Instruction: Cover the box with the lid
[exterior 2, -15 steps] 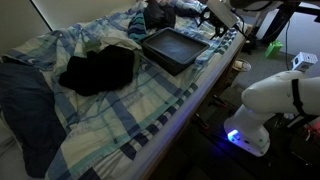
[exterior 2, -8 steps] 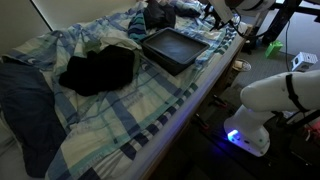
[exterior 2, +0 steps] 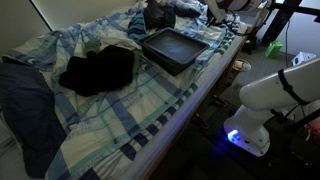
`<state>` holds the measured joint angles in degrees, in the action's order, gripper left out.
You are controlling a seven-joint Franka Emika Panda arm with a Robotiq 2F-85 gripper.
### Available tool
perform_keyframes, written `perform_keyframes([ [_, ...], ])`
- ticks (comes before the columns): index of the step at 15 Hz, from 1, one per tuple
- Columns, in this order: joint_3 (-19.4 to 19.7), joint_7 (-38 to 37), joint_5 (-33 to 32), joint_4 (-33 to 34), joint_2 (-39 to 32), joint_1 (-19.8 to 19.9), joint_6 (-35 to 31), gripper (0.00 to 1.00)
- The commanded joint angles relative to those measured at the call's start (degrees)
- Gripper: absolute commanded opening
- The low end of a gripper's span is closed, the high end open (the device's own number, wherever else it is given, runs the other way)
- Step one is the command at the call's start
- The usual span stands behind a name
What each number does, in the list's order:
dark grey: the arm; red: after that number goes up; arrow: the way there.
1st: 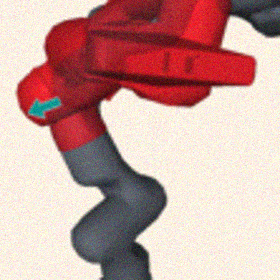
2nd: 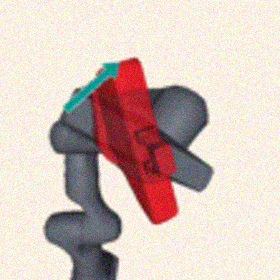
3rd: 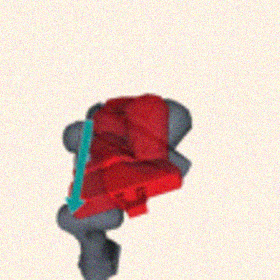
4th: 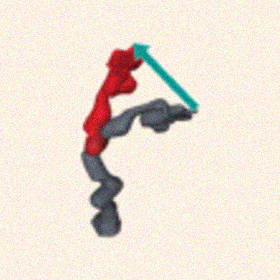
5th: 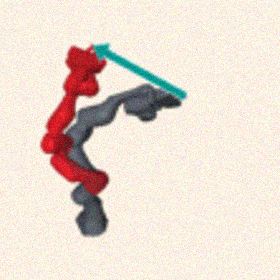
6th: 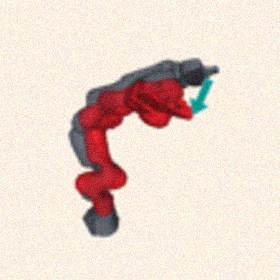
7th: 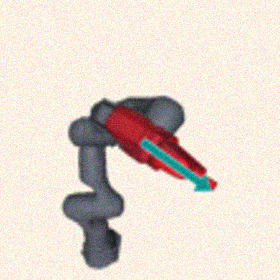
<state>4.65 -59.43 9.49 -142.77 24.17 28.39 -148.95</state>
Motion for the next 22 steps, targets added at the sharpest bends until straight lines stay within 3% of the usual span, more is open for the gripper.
perform_keyframes([
  [1,0.2,-4.5,-3.8,1.5,-2.4,0.2,0.6,0.00],
  [9,1.0,-7.5,-6.9,0.1,-2.3,-0.9,3.8,0.02],
  [22,0.6,-6.3,-5.6,-0.9,-1.0,-7.0,10.9,0.02],
])
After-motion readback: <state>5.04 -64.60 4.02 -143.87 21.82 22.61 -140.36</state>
